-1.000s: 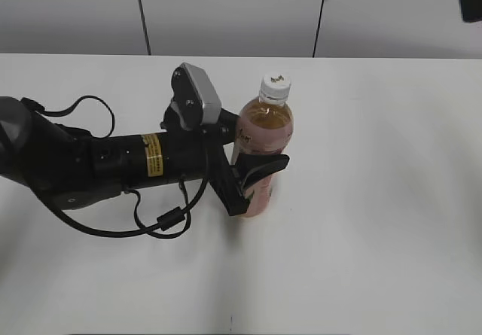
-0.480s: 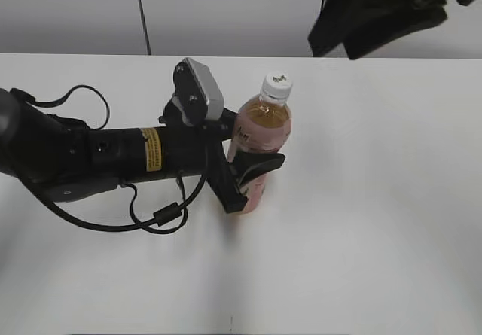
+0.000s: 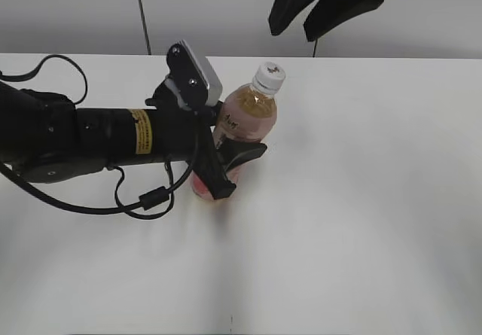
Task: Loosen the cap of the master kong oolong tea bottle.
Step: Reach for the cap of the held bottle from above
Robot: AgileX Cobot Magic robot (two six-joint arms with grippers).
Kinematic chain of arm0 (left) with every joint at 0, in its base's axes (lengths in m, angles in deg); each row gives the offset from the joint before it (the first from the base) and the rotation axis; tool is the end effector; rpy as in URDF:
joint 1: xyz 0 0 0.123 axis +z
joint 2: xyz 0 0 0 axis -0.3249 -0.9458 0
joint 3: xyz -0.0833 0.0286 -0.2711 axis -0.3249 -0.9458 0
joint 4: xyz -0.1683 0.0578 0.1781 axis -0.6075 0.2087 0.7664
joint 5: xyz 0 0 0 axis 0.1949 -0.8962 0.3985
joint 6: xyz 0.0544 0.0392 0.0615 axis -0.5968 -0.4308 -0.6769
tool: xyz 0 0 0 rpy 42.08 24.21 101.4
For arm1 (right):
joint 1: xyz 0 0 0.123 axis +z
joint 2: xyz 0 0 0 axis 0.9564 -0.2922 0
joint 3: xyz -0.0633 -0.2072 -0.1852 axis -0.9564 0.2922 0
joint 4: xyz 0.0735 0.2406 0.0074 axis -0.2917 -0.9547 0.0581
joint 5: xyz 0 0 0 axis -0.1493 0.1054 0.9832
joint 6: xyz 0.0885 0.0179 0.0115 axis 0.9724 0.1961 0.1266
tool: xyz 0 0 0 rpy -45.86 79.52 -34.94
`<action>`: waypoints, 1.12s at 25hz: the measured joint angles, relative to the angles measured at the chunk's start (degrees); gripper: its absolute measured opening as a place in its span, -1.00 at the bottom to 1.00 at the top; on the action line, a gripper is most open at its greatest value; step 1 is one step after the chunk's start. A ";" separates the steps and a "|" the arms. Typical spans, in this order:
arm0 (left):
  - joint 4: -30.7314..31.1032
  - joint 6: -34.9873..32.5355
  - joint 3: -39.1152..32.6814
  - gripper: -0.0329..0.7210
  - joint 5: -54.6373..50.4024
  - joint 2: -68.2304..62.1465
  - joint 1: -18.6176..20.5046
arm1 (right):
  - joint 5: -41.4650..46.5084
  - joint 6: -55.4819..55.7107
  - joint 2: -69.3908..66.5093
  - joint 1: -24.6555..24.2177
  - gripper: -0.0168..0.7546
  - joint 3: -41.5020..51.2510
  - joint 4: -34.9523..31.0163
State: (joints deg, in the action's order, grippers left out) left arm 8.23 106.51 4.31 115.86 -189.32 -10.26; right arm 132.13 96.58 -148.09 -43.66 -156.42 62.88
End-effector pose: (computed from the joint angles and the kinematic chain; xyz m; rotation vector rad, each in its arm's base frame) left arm 0.2982 -0.2155 0.1493 1.1255 1.6510 -0.5753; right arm 0.3122 0.2044 0.3599 -0.4872 2.7140 0.5918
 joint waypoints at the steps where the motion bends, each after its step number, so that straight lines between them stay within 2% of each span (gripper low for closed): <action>1: -0.06 0.00 0.00 0.15 -0.53 0.26 0.00 | 0.00 0.99 -0.42 0.00 -0.07 0.00 0.00; 5: -0.23 0.00 0.00 0.15 -1.58 0.71 0.00 | 0.00 7.80 -1.62 0.00 0.07 0.00 -0.29; 14: -0.36 0.00 0.00 0.15 -1.98 0.71 0.00 | 0.06 22.50 -4.09 0.00 0.10 -0.07 -5.70; 22: -0.45 0.00 0.00 0.15 -1.98 0.71 0.00 | 0.06 25.02 -6.37 0.07 0.10 -0.07 -5.99; 28: -0.52 0.00 0.00 0.15 -1.98 0.71 0.00 | 0.06 27.10 -7.33 0.07 0.10 -0.07 -2.30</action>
State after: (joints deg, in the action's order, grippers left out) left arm 7.71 106.51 4.31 113.88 -188.61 -10.26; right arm 132.19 123.68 -155.41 -43.60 -156.49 60.58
